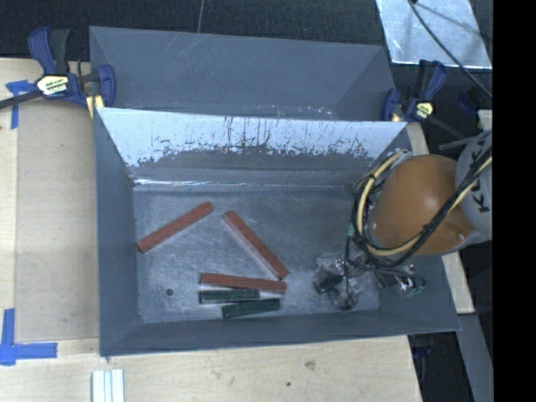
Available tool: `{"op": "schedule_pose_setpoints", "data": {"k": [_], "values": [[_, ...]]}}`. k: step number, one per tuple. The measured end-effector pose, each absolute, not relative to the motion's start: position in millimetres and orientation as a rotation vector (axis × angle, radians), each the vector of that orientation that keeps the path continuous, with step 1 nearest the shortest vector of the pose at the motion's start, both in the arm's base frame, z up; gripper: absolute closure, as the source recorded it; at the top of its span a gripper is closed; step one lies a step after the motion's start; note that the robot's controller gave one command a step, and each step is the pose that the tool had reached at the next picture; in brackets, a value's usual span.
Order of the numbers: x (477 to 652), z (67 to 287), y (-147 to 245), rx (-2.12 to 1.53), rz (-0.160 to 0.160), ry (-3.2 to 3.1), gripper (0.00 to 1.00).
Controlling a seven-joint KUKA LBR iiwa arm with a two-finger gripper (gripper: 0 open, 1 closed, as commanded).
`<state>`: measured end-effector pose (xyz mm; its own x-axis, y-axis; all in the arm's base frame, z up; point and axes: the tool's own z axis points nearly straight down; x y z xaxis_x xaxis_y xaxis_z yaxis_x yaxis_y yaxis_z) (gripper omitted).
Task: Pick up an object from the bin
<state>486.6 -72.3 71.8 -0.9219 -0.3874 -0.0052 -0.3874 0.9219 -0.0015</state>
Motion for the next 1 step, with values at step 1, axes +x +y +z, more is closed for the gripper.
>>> {"op": "schedule_pose_setpoints", "data": {"k": [1], "values": [[486.3,76.0,-72.5,-0.62,-0.001,3.076,1.0]]}}
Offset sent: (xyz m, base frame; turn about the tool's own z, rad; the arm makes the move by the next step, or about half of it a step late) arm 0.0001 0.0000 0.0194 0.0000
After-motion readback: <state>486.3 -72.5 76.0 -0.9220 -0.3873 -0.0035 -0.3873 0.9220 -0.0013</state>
